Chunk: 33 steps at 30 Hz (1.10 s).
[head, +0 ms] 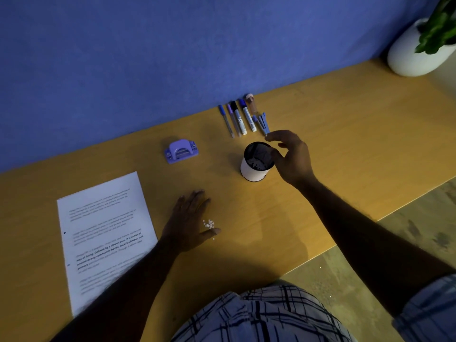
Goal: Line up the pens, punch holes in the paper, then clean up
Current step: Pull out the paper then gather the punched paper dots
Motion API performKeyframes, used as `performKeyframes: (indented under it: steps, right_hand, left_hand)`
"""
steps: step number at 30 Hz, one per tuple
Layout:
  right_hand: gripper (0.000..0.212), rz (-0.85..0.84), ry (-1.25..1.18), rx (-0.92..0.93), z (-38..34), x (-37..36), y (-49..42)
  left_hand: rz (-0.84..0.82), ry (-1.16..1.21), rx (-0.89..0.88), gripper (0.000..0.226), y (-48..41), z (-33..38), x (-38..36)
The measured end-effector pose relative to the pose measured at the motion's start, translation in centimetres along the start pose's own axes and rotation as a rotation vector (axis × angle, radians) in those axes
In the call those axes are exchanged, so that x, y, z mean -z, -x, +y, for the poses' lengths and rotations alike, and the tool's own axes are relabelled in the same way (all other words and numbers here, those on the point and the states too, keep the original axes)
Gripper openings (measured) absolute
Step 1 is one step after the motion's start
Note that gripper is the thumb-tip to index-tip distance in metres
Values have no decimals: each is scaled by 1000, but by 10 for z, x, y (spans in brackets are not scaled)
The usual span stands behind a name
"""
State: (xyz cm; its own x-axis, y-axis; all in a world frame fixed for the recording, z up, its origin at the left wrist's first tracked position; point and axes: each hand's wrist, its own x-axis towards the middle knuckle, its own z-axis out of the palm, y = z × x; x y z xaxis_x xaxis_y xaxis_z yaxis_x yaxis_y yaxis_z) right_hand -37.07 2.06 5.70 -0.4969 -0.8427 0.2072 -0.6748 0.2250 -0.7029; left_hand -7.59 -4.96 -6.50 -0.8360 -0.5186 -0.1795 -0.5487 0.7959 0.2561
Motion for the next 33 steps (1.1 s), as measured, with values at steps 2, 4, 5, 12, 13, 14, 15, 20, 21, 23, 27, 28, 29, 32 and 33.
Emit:
performKeyframes:
  steps: [2,4,5,12,13,14,15,20,21,23,27,28,29,32,33]
  right_hand:
    - [24,68,75,117,-5,-3,8]
    - [19,129,100,232,-9,-10,19]
    - [18,139,100,278,-11,-14,26]
    - [16,-121,103,336,-10,-57,80]
    - [17,-164,111,320,-8,-62,88]
    - [18,-200,119,298,-6,-67,95]
    - [19,-232,127,269,-4,-71,102]
    - [23,-346,164,165,9,-87,122]
    - [26,-371,183,158,11,-90,125]
    - [43,-445,232,145,17,-99,130]
    - [80,-609,404,198,29,-116,141]
    - [84,-616,438,219,31,-120,143]
    - [87,-615,462,236,33,-122,146]
    - [89,-602,502,252,37,-127,151]
    - [89,-597,511,247,38,-129,152]
  left_hand:
    - [0,-3,-3,100,10,-1,-7]
    - [21,10,-9,100,16,-1,-13]
    - [29,17,-7,99,17,0,-15]
    - [91,87,22,81,21,0,-24]
    - [120,110,33,75,21,0,-24]
    - [148,127,46,69,20,0,-25]
    - [179,148,55,64,19,0,-26]
    - [299,241,85,42,18,3,-30]
    - [312,252,97,37,18,4,-30]
    - [338,277,107,37,19,5,-29]
    - [308,214,52,64,31,-2,-24]
    - [237,161,54,72,36,-4,-24]
    - [150,98,65,80,39,-5,-24]
    - [-11,-67,94,98,46,-2,-30]
    - [-12,-91,89,100,47,0,-32]
